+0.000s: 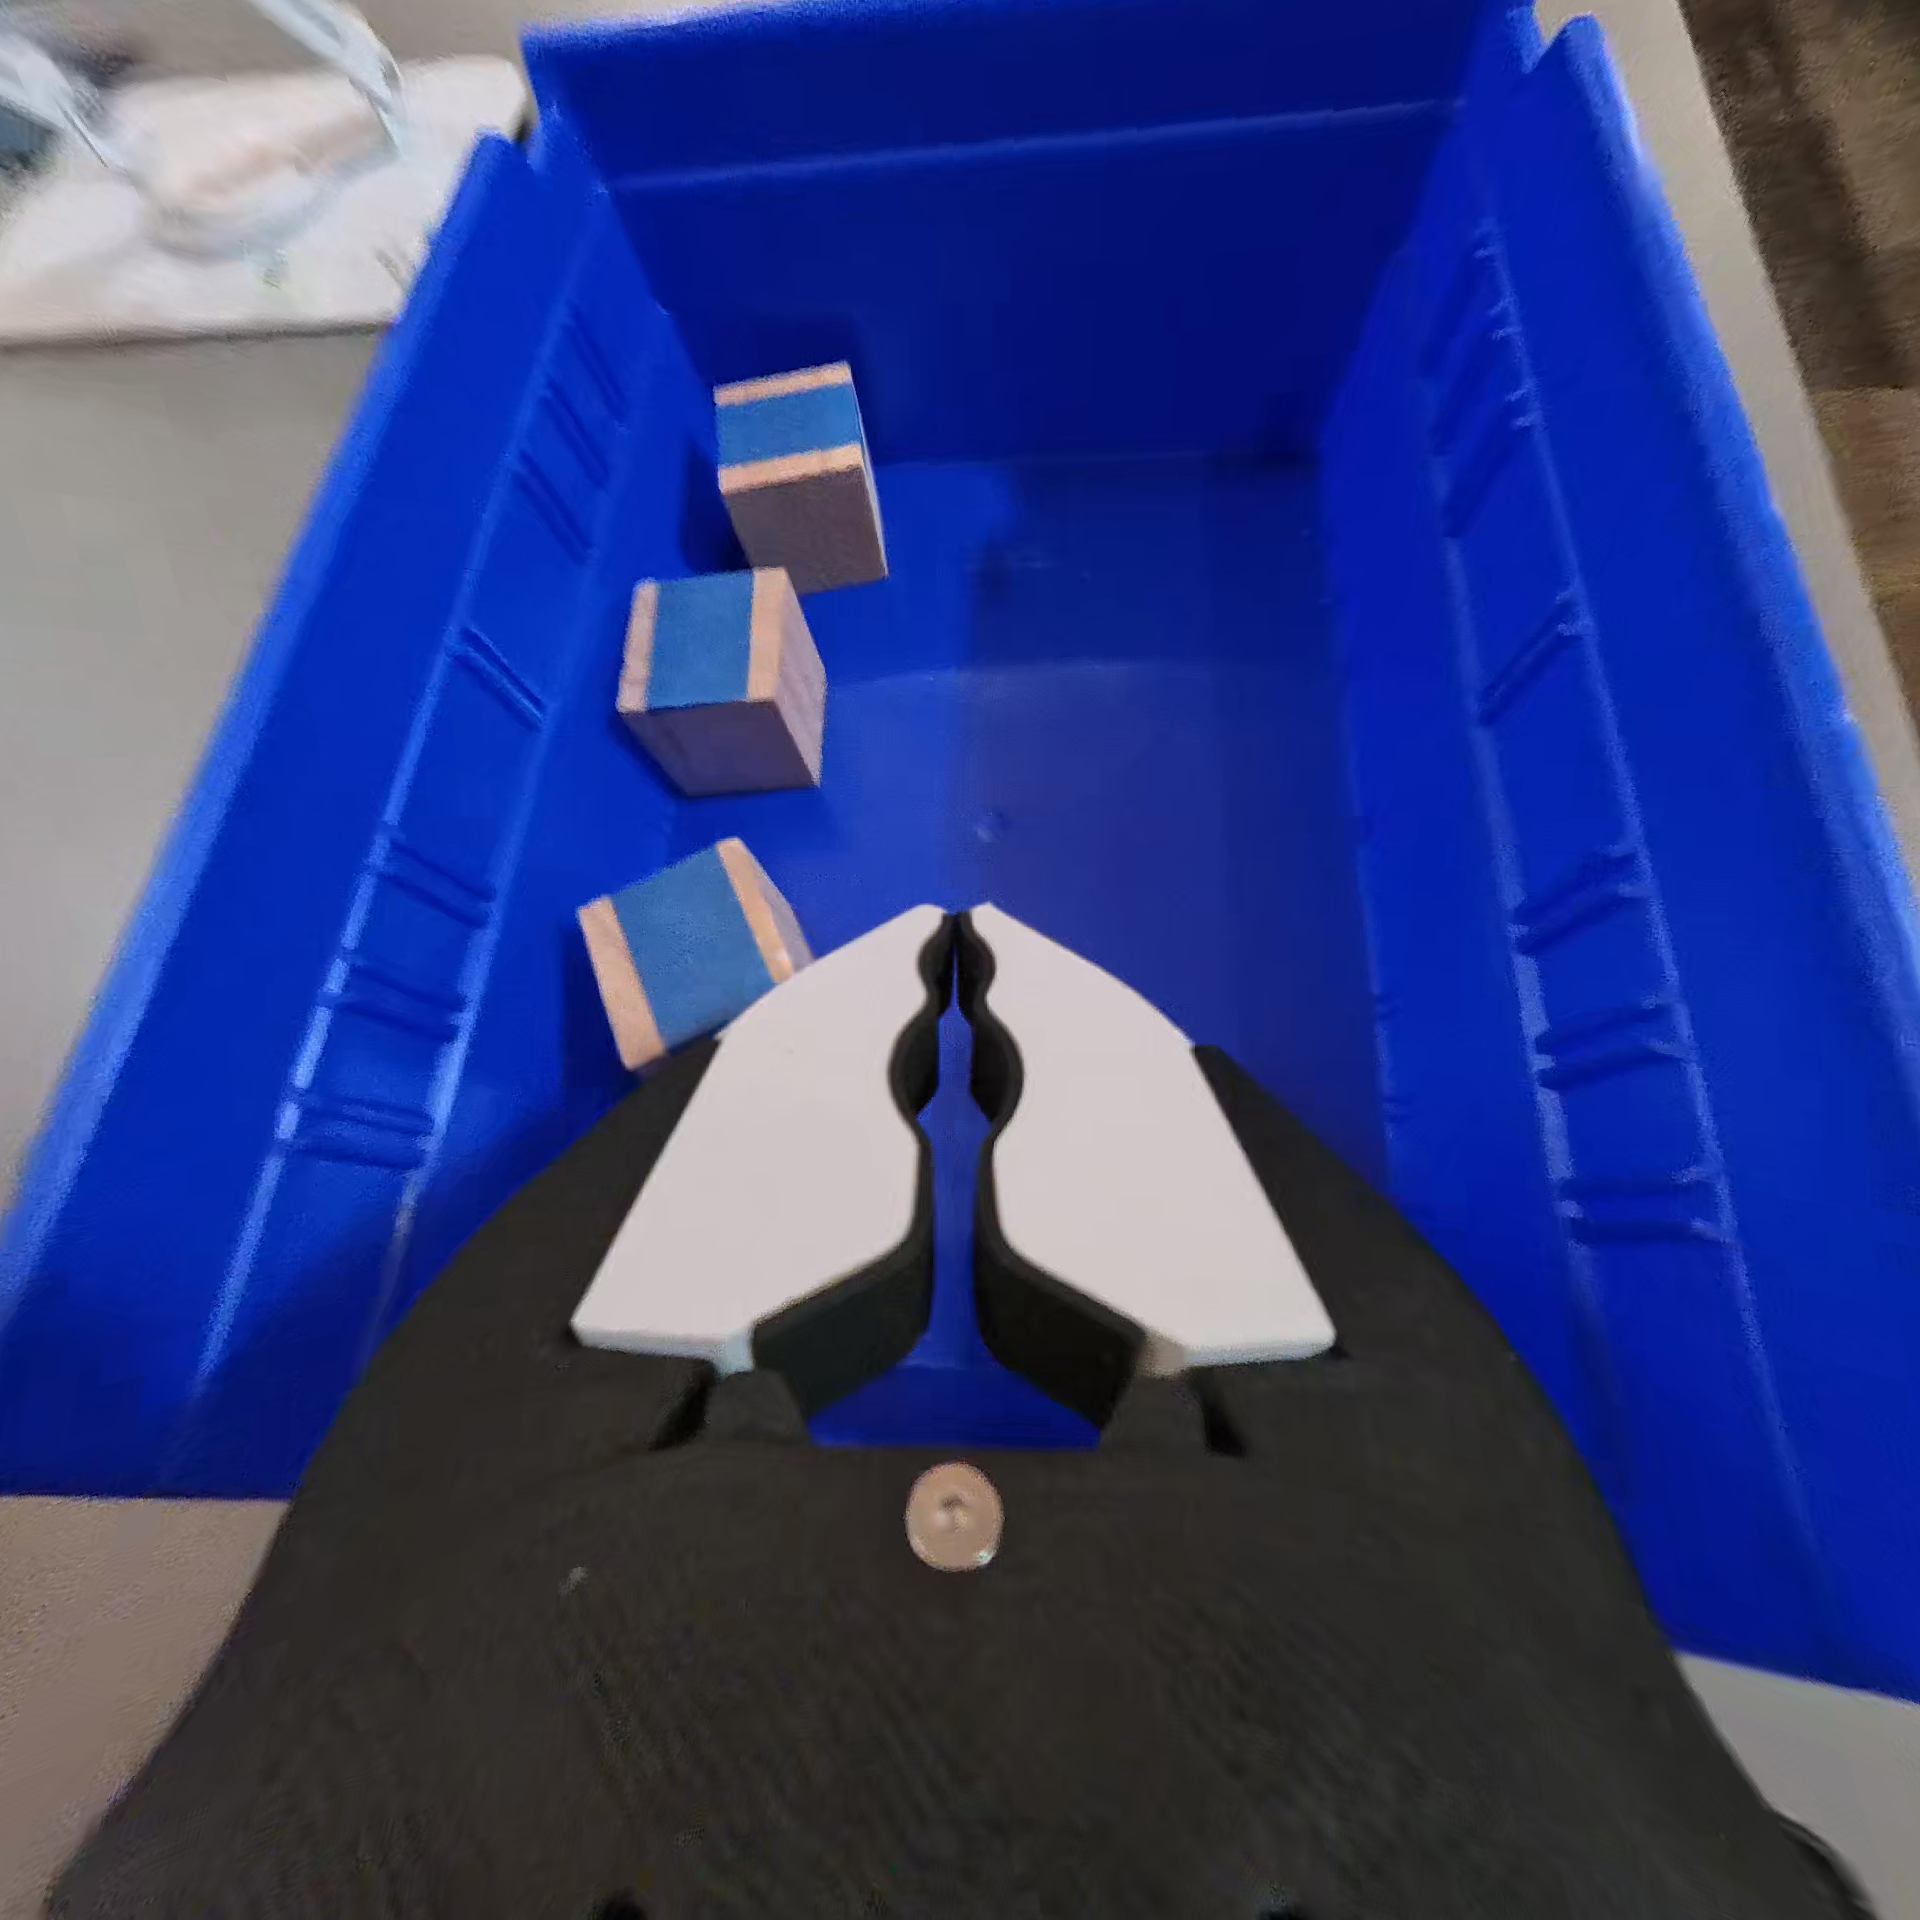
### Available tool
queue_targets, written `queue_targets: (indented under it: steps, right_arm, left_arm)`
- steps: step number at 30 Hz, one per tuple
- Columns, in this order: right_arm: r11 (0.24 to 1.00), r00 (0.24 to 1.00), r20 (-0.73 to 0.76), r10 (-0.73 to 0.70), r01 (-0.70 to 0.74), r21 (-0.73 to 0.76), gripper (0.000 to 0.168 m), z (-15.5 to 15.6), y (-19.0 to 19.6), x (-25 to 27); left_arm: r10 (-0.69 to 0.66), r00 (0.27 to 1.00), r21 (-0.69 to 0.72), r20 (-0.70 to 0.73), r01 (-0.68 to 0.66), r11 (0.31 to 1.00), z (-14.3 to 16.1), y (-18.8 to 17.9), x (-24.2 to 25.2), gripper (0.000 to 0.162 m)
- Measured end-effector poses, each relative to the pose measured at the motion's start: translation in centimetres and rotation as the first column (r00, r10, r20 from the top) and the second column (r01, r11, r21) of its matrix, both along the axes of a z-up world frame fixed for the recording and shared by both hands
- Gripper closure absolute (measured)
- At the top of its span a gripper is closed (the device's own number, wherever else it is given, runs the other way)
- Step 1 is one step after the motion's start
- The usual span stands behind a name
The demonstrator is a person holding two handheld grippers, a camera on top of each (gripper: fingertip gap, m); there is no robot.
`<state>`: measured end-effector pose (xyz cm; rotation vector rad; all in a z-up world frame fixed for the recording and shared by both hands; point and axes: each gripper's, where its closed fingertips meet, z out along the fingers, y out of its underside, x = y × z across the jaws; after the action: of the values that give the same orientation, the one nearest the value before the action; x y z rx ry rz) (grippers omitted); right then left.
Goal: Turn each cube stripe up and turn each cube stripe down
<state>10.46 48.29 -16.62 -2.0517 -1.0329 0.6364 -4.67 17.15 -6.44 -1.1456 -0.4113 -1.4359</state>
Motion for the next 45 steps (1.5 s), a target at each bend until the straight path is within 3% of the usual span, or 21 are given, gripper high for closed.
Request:
queue_targets:
  steps: [3,10,17,23,30,38,45]
  right_arm:
    - [0.997,0.993,0.111,0.039,-0.045,0.059,0.167,-0.8,-0.5,-0.1]
    - [0.993,0.97,0.217,0.109,-0.116,0.021,0.167,-2.2,-1.9,-0.7]
    - [0.965,0.966,0.103,0.235,-0.22,-0.143,0.167,-1.8,-4.4,-1.5]
    - [0.984,0.985,0.05,0.162,-0.158,-0.087,0.168,-0.7,-2.8,-1.2]
    - [0.995,0.991,0.128,0.037,-0.048,0.084,0.167,-1.0,-0.2,-0.6]
    - [0.995,0.984,0.154,0.09,-0.094,0.02,0.167,-1.1,-1.1,-2.2]
    - [0.96,0.959,0.136,0.248,-0.224,-0.169,0.167,-1.7,-4.3,-1.2]
  left_arm:
    - [-0.002,1.0,-0.001,-0.001,0.002,1.0,0.0,0.0,0.1,0.108]
    - [-0.021,1.0,0.001,0.011,0.021,1.0,0.0,-0.1,0.2,0.109]
    - [-0.04,0.999,-0.002,0.008,0.04,0.999,-0.1,-0.1,0.6,0.109]
    - [-0.037,0.999,-0.003,0.013,0.037,0.999,-0.1,-0.1,0.4,0.109]
    - [-0.04,0.999,-0.005,0.011,0.04,0.999,-0.1,0.0,0.5,0.109]
    - [-0.052,0.999,-0.019,0.011,0.052,0.998,-0.5,0.2,0.9,0.109]
    - [-0.053,0.999,-0.021,0.009,0.053,0.998,-0.5,0.2,0.9,0.109]
